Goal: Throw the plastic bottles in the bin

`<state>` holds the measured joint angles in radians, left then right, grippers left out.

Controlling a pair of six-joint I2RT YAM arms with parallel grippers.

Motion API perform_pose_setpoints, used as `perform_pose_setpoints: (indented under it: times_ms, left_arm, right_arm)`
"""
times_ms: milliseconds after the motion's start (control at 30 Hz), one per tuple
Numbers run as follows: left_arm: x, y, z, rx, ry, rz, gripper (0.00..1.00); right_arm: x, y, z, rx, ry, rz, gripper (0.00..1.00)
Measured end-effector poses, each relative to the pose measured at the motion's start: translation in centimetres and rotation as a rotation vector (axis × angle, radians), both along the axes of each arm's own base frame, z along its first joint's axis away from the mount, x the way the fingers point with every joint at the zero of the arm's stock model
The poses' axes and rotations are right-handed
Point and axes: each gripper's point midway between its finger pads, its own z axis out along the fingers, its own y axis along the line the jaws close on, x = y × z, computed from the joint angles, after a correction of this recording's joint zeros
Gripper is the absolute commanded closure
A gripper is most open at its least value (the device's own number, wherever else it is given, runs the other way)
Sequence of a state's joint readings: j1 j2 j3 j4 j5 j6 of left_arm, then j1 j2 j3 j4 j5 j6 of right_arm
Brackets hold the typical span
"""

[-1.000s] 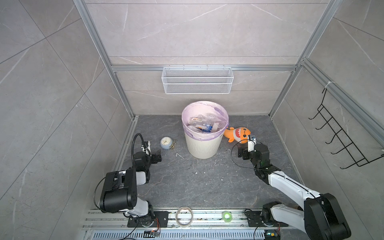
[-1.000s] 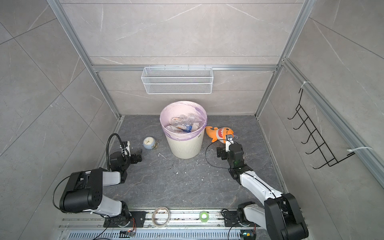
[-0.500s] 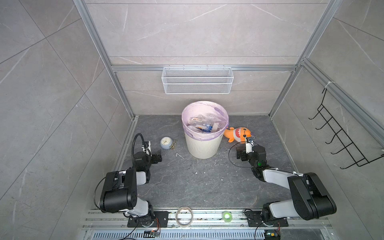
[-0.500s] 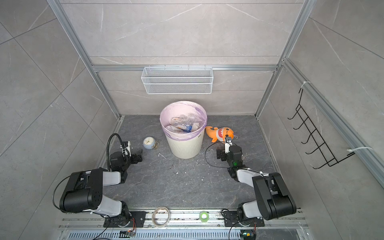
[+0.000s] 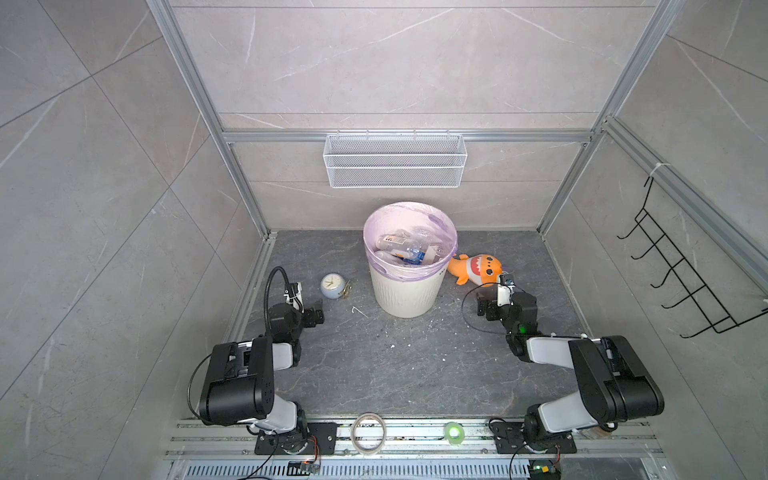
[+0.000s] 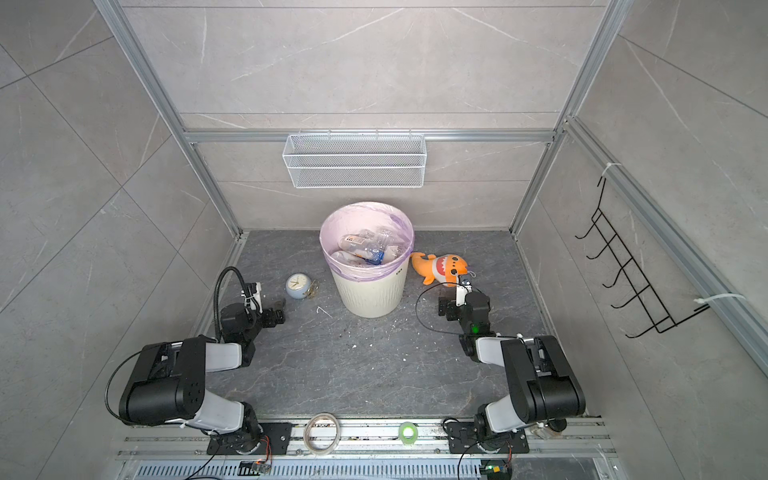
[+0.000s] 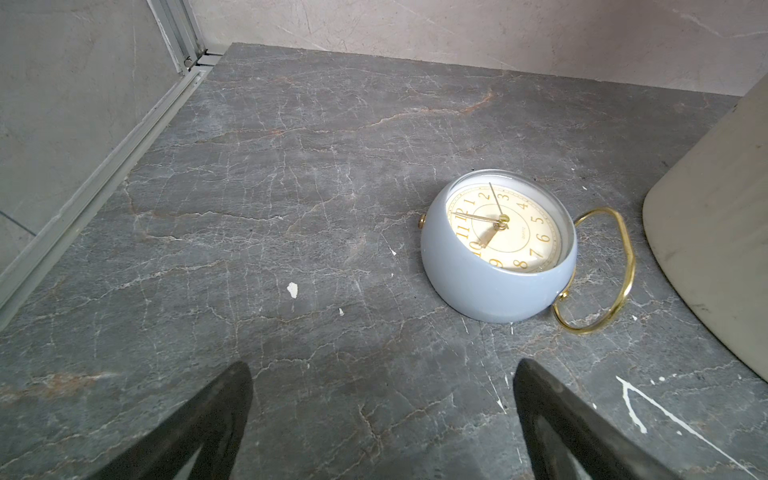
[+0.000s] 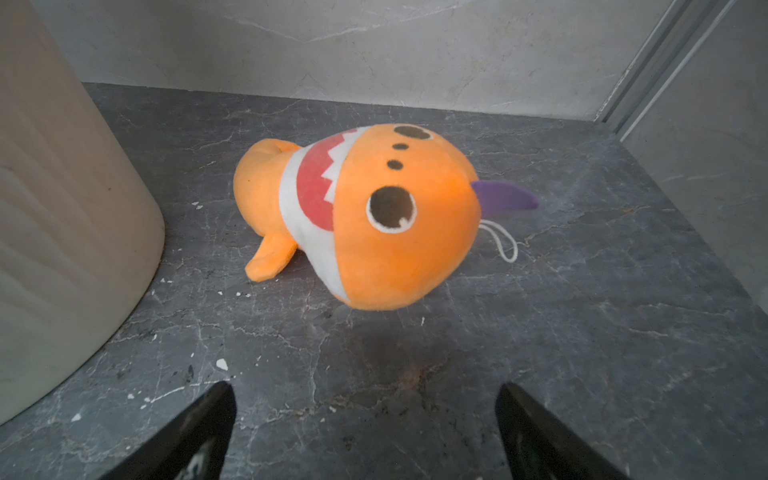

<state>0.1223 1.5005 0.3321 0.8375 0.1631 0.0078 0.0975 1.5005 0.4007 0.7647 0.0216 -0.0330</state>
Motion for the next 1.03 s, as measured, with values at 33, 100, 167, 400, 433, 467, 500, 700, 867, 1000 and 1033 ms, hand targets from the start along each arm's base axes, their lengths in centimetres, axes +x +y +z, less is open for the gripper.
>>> perform_pose_setpoints:
  times_ms: [33,100,167,400,433,467,500,700,867,1000,1033]
  left_arm:
    - [0.00,0.00,0.00,0.000,0.000,0.000,0.00]
    - [-0.01,0.01,-0.01,0.000,0.000,0.000,0.00]
    - [0.00,0.00,0.00,0.000,0.000,0.000,0.00]
    - [0.00,0.01,0.00,0.000,0.000,0.001,0.00]
    - [0.00,0.01,-0.01,0.000,0.000,0.001,0.00]
    - [0.00,0.02,0.00,0.000,0.000,0.001,0.00]
    - [0.00,0.03,-0.01,0.001,0.000,0.001,0.00]
    - [0.00,0.04,-0.01,0.001,0.000,0.002,0.00]
    - [0.00,0.04,-0.01,0.001,0.000,0.002,0.00]
    - [0.00,0.04,-0.01,0.001,0.000,0.002,0.00]
    - [0.00,0.04,-0.01,0.001,0.000,0.002,0.00]
  right_arm:
    - [0.00,0.00,0.02,0.003,-0.001,-0.001,0.00]
    - [0.04,0.00,0.11,0.004,-0.006,-0.001,0.01]
    - [0.10,0.01,0.27,0.005,-0.013,-0.001,0.00]
    - [0.11,0.00,0.32,0.005,-0.016,-0.002,0.00]
    - [0.11,0.02,0.33,0.005,-0.016,-0.001,0.00]
    - [0.11,0.01,0.33,0.005,-0.016,-0.001,0.00]
    - [0.12,0.01,0.35,0.005,-0.017,-0.002,0.00]
    - [0.17,0.01,0.47,0.006,-0.023,-0.002,0.00]
    - [0.17,0.02,0.47,0.006,-0.023,-0.001,0.00]
    - [0.17,0.02,0.48,0.006,-0.023,-0.001,0.00]
    - [0.18,0.02,0.50,0.006,-0.024,-0.001,0.00]
